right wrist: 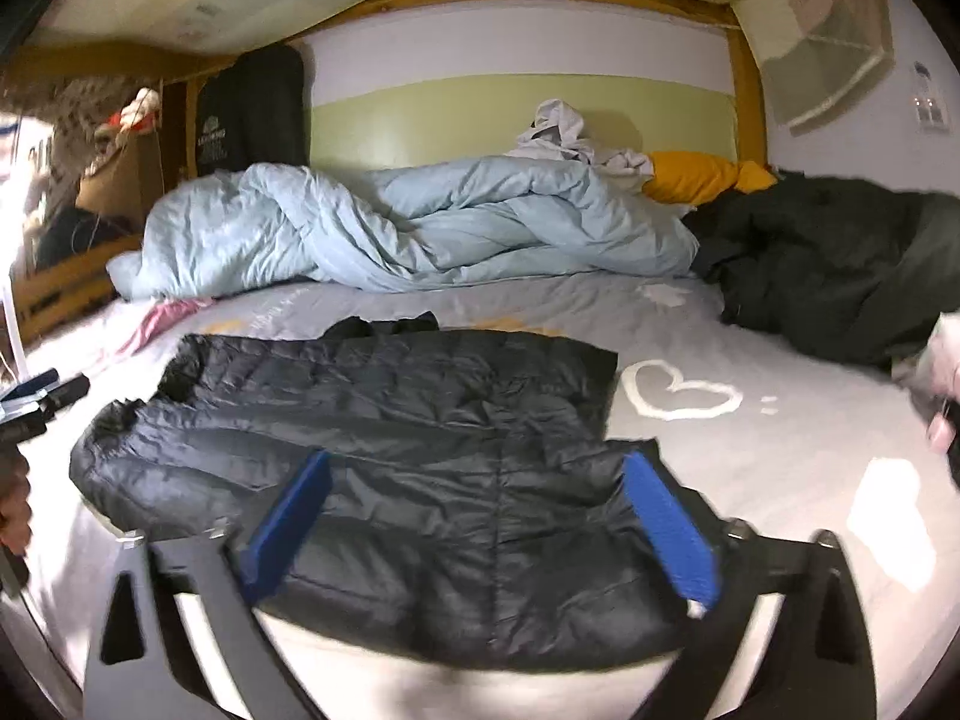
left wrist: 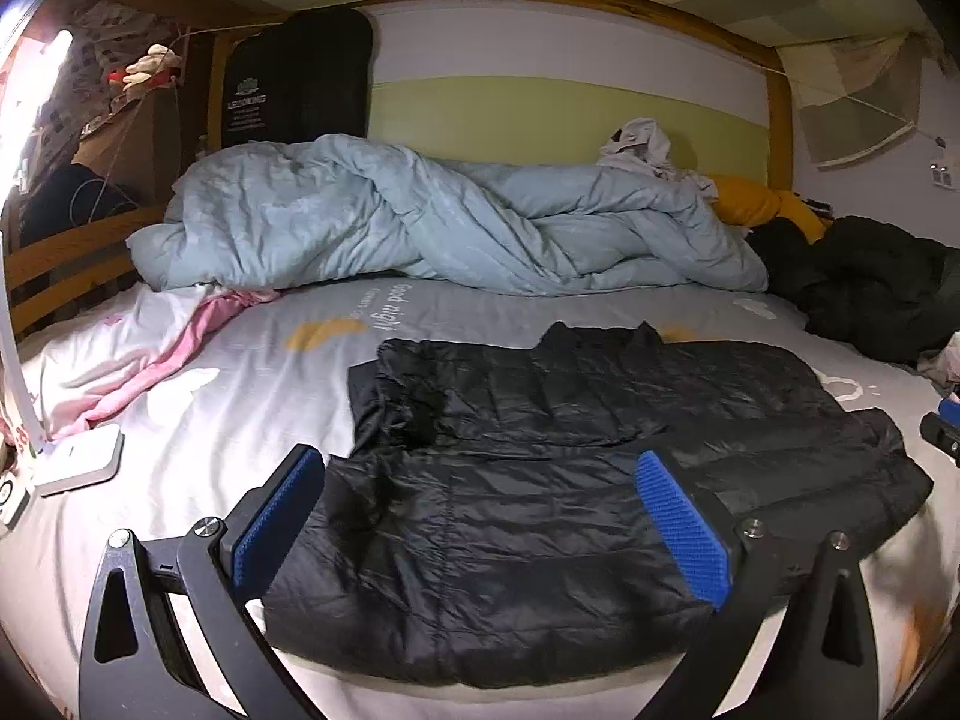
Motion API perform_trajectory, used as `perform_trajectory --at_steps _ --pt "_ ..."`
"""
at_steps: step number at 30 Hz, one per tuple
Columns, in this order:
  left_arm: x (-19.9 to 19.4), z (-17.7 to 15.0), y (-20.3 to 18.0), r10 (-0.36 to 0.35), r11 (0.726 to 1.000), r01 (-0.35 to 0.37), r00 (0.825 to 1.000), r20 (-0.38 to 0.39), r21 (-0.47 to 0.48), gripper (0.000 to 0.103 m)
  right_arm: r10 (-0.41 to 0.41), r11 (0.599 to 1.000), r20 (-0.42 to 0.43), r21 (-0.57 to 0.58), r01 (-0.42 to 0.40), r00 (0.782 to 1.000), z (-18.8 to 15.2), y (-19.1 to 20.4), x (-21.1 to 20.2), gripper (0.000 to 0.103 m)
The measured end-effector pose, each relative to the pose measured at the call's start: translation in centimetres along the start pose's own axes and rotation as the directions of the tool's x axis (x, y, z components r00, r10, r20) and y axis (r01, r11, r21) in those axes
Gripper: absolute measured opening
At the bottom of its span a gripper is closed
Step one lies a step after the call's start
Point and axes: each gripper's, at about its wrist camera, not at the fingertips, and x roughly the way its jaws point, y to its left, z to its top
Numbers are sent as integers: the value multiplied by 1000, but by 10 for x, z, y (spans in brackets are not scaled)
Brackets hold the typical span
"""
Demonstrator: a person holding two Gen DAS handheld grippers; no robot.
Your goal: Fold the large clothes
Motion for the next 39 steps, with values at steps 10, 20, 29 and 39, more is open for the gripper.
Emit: perform_trajectory --at_steps 10,20,29,39 --pt "8 -23 -31 -84 993 92 991 -104 75 103 62 994 -139 -79 -74 988 -19 20 20 103" --pt "22 -61 -56 -92 985 124 963 -252 117 87 -17 881 -270 -459 -113 963 -67 87 45 103" --pt "33 -95 -100 36 913 107 940 -339 394 95 -155 880 -284 -475 2 946 -81 76 65 103" --pt "48 -84 -61 179 924 -58 939 -294 378 96 -224 908 -288 -408 92 931 -72 49 78 103"
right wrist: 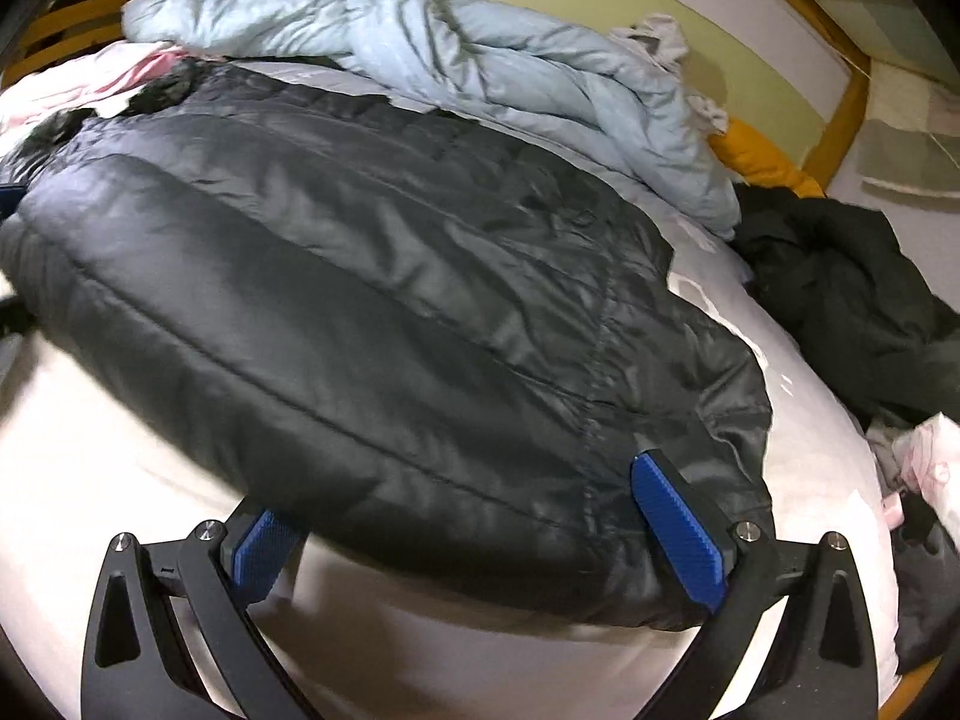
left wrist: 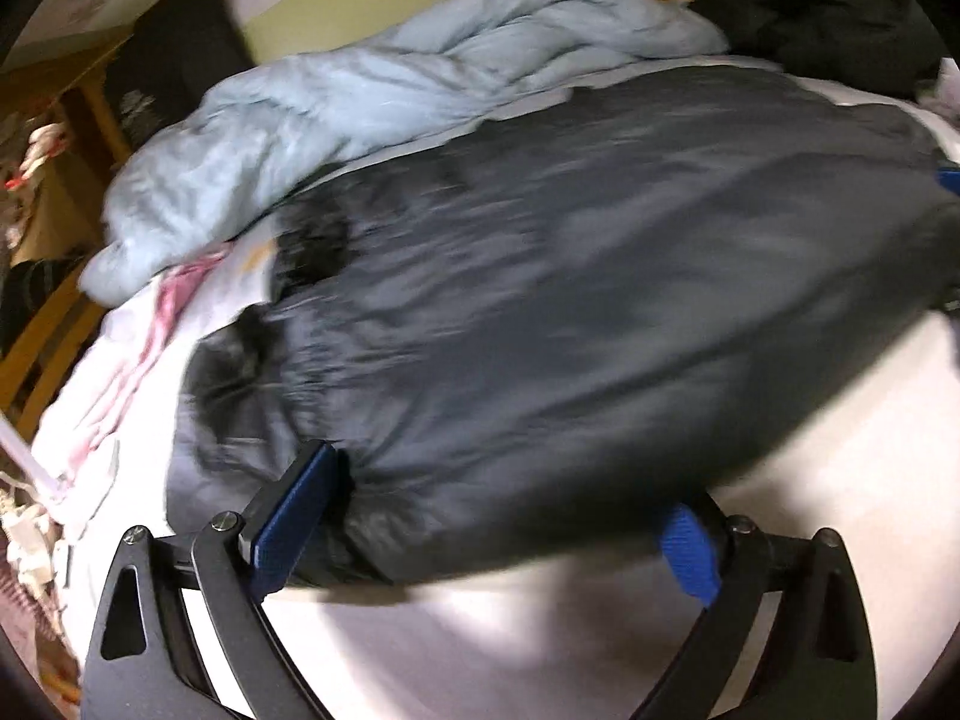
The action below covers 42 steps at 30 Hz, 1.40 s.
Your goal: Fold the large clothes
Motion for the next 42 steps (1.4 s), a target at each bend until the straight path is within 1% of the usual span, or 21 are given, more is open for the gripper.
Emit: perform_trajectory --at_steps 1,2,3,4,5,6,7,8,11,13,16,20,24,27,29,30,31,33,36,39,42 --pt "4 -1 6 25 1000 -25 1000 -13 -11 94 -40 999 -5 21 40 999 0 -5 1 103" --pt "8 -1 14 44 999 -45 999 -30 -31 82 -71 997 -12 39 71 997 0 -10 2 103" --pt "10 -1 18 46 998 -48 998 -36 -48 61 -83 995 -16 55 84 996 0 -15 3 102" --pt "9 -1 23 52 997 -54 998 -39 -62 50 -79 993 -19 86 80 997 0 -22 4 86" --pt "6 -1 26 64 995 -67 997 -34 -72 34 -64 992 -20 105 65 998 -1 -26 4 60" --pt "1 0 28 59 995 -61 998 -20 -82 26 -30 991 -23 131 33 999 -2 -31 4 50" --pt "-7 1 31 46 994 -46 999 -1 -100 23 -21 990 -19 139 24 1000 -2 -33 2 37" --pt "-14 2 34 37 992 -35 999 9 -118 19 -11 989 -9 148 12 1000 -2 -35 -2 29" --pt "-38 0 38 2 991 1 1000 18 -133 17 -1 988 4 154 0 1000 -4 -36 -21 25" --pt "-51 -7 41 -23 990 25 1000 12 -141 17 38 978 8 203 -38 999 -10 -45 -35 25" --pt "-70 -26 44 -67 988 65 998 -12 -138 20 103 966 11 239 -103 995 -27 -51 -58 25" --pt "-95 -43 49 -64 991 63 998 -2 -122 34 65 989 10 133 -66 998 -52 -36 -91 25" --pt "-108 -30 66 -40 985 49 997 62 -164 51 32 993 45 113 -37 998 -48 -35 -112 30" --pt "-108 -10 74 3 984 15 995 102 -176 60 -12 989 104 145 -3 995 -29 -47 -119 52" --pt "-104 4 80 27 984 -2 991 134 -181 67 -82 986 148 158 58 986 -14 -54 -122 78" --pt "-100 11 82 46 984 -20 988 145 -180 76 -115 983 171 162 87 979 -6 -59 -123 82" --pt "-93 20 87 66 982 -38 987 149 -185 79 -140 980 194 166 108 971 3 -64 -121 85" --pt "-81 32 99 76 976 -40 984 158 -215 89 -176 973 210 185 138 962 22 -80 -109 86" --pt "-59 46 118 95 966 -57 985 142 -252 103 -151 966 199 238 101 968 44 -103 -84 87" --pt "-46 41 133 102 954 -61 987 127 -294 103 -111 955 174 290 57 978 49 -120 -63 88" --pt "-30 29 149 47 935 -12 995 91 -355 103 -157 930 147 353 97 977 40 -137 -52 88"
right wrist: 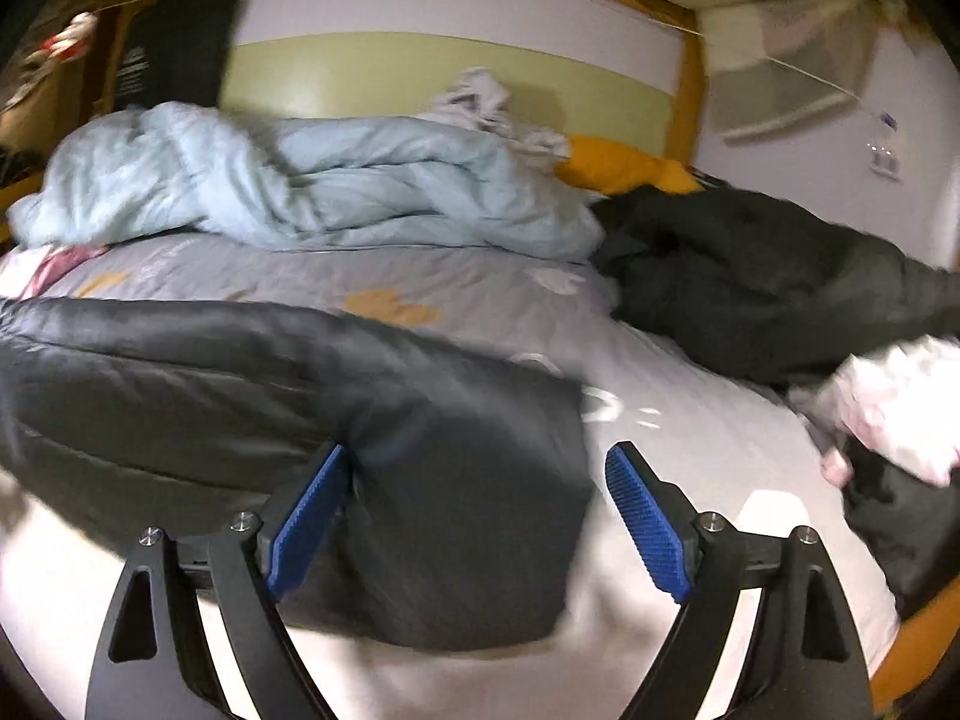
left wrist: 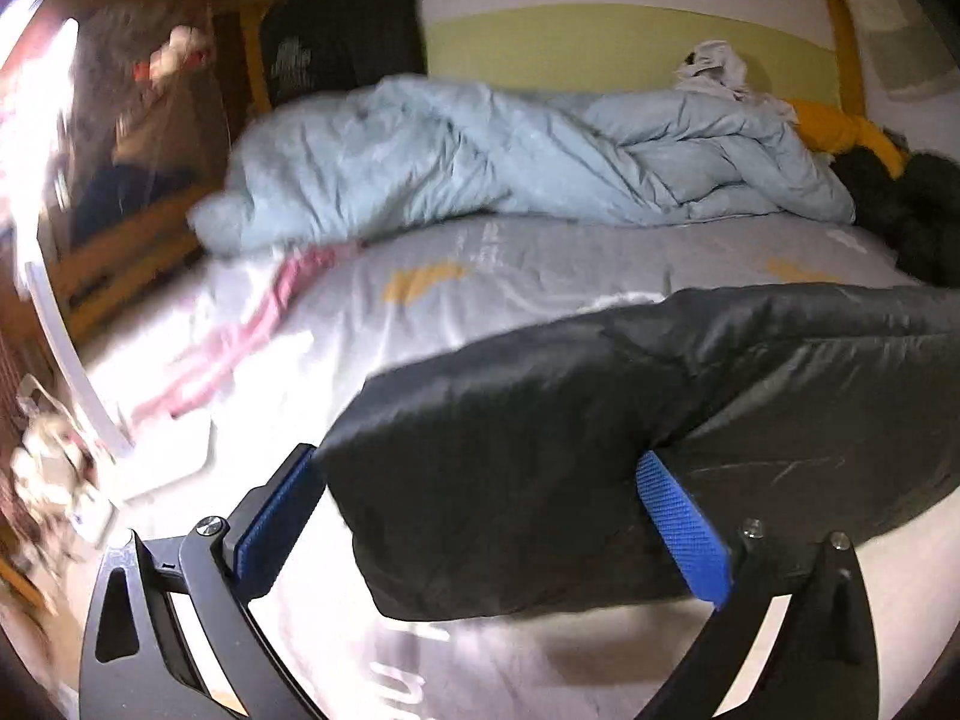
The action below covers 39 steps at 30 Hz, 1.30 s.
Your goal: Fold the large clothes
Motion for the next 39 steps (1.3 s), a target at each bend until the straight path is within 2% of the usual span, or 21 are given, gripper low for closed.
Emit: perform_trajectory --at_steps 3,5,8,9,10,11,12,13,14,17,21,26,29,33,36,39 --pt "13 -3 10 -74 996 72 996 -48 -48 103 13 998 -18 69 -12 1000 -8 -20 5 89" --pt "20 -2 16 -111 991 104 991 -78 -86 103 122 988 -72 104 -114 990 -12 -31 13 89" --pt "22 0 25 -166 973 149 983 -84 -174 102 210 974 -120 110 -198 970 -14 -29 22 89" --pt "20 2 26 -174 971 158 982 -74 -181 92 228 971 -123 107 -215 966 -15 -26 23 89" --pt "18 4 26 -182 971 169 981 -65 -171 82 252 966 -126 99 -241 959 -14 -22 24 79" --pt "15 8 22 -196 972 186 979 -59 -144 57 273 961 -129 81 -264 953 -11 -16 25 59" --pt "12 13 17 -204 974 197 978 -52 -108 30 286 958 -131 65 -280 949 -10 -11 24 46" --pt "10 18 12 -181 981 178 983 -40 -73 21 282 959 -129 52 -278 951 -8 -8 24 24" --pt "7 23 9 -158 987 157 987 -21 -47 14 256 967 -120 21 -255 959 -3 -3 23 11" --pt "10 42 3 -139 990 139 990 7 -21 10 222 975 -95 -8 -224 970 12 1 24 8" --pt "36 65 4 -121 991 121 993 -7 -60 9 210 978 -76 17 -209 975 35 -2 37 8" --pt "79 83 -3 -76 996 75 996 -35 -42 8 162 987 -95 -3 -163 982 53 10 78 8" --pt "102 81 -11 -61 998 62 998 -23 16 8 136 990 -134 -10 -138 982 55 20 107 8" --pt "138 73 -22 -43 997 46 997 -64 56 8 123 992 -188 -17 -128 974 45 28 140 8" --pt "153 65 -38 -9 991 18 998 -62 136 8 121 991 -207 -22 -129 971 39 28 154 8" --pt "166 64 -38 -29 994 38 996 -87 103 8 136 990 -231 -6 -141 963 34 23 166 9"
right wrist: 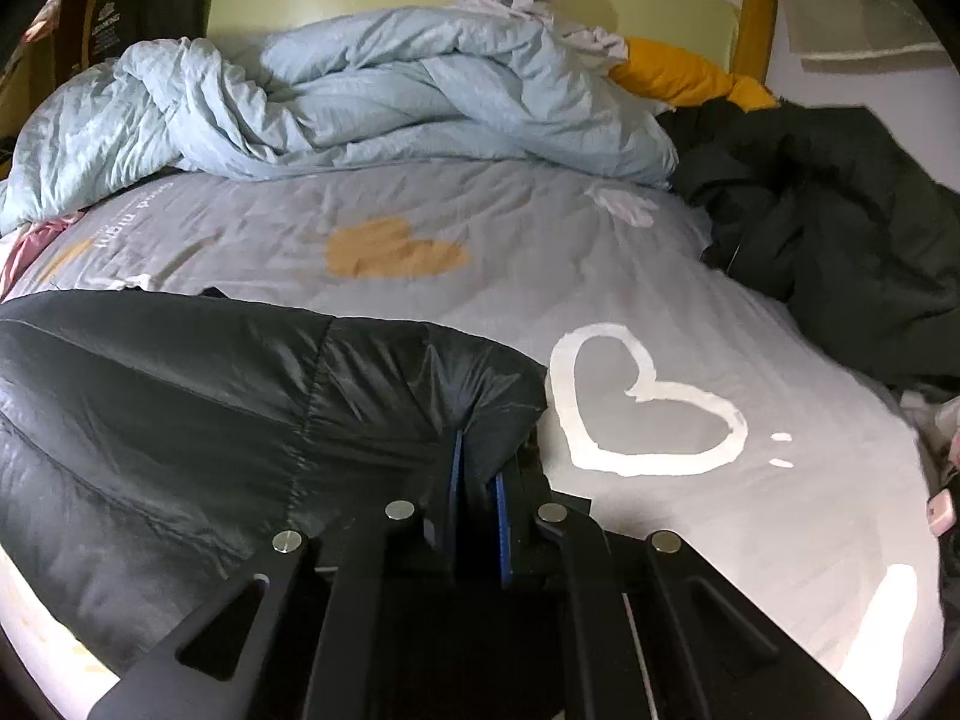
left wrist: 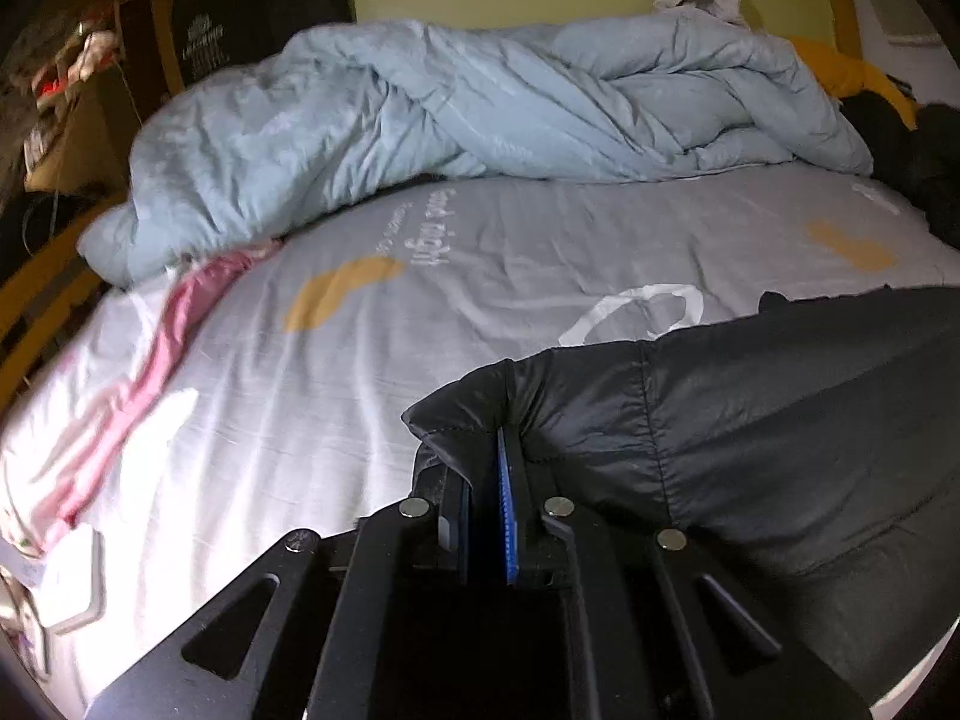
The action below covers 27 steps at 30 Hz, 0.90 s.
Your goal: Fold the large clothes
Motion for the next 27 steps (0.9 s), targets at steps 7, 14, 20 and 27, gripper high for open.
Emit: perform_trajectory --at_steps 7,14,20,27 --pt "-16 0 8 -2 999 3 999 39 -40 31 2 1000 3 23 -2 1000 -1 -4 0 15" --pt "-102 -3 12 -80 991 103 967 242 -86 73 -18 992 261 124 -15 965 1 -16 -69 86" --pt "-137 -8 -16 -200 977 211 940 276 -12 95 110 988 328 67 -140 938 -2 11 -103 103" --pt "-88 1 -71 -233 972 228 966 112 61 95 152 979 234 -167 -115 960 -3 96 -85 103"
